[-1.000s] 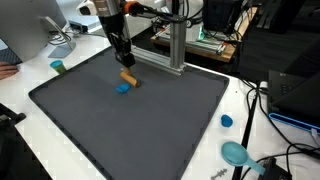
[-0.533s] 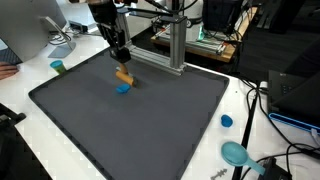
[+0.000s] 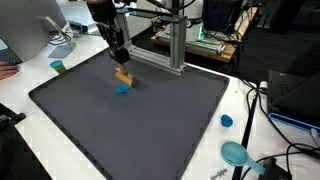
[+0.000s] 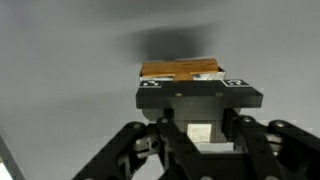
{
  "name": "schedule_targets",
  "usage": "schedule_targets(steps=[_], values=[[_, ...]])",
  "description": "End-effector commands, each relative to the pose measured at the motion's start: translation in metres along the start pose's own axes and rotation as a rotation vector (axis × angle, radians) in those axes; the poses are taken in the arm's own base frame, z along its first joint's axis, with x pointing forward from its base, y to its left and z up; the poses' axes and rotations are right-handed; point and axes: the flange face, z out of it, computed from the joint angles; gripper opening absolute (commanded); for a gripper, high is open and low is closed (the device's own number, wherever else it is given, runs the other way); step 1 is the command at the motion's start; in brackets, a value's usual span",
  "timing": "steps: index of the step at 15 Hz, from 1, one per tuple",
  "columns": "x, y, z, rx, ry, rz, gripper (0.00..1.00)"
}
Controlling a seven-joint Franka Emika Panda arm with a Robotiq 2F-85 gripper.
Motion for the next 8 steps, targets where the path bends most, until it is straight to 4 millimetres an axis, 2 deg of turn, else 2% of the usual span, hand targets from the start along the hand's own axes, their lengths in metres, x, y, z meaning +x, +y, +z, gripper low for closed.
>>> schedule_targets(steps=[1, 5, 8], values=[[0.008, -0.007, 0.007, 0.011, 0.09, 0.067, 0.22], [0.01, -0.006, 0.02, -0.027, 0.127, 0.076, 0.22], [0.009, -0.003, 0.015, -0.028, 0.12, 0.082, 0.22]])
